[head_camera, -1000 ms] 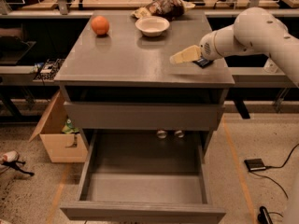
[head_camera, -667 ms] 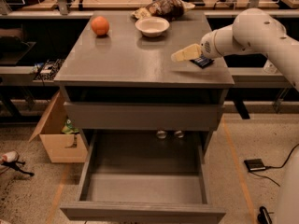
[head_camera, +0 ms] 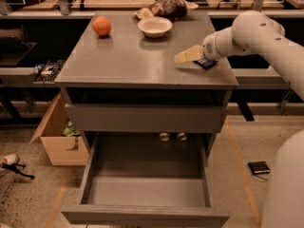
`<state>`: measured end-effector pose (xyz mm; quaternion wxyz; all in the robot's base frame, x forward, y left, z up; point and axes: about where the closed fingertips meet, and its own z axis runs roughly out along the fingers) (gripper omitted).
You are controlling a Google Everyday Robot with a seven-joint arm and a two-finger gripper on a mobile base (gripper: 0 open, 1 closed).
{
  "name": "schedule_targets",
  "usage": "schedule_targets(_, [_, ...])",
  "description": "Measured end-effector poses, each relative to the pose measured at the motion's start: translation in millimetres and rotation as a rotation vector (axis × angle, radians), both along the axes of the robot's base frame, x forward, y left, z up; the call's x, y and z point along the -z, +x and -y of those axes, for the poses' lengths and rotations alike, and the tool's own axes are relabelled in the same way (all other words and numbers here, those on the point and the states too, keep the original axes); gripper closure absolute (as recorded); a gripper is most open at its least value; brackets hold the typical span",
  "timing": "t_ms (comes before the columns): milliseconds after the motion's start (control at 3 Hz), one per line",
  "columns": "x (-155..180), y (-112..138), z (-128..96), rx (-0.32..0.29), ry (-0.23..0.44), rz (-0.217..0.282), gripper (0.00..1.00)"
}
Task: Place rxbar blueberry into middle drawer
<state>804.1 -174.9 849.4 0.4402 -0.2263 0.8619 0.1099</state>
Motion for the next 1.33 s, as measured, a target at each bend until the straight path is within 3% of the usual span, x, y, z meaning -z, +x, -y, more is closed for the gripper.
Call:
schedule_targets(333, [8,3,2,0.010,-0.010,-0.018,0.18])
schedule_targets(1000, [18,-5,8,0.003,0.010,-0.046,0.64])
schedule_targets(1333, [7,-17,9,-0.026,0.049,-0.025,0.87])
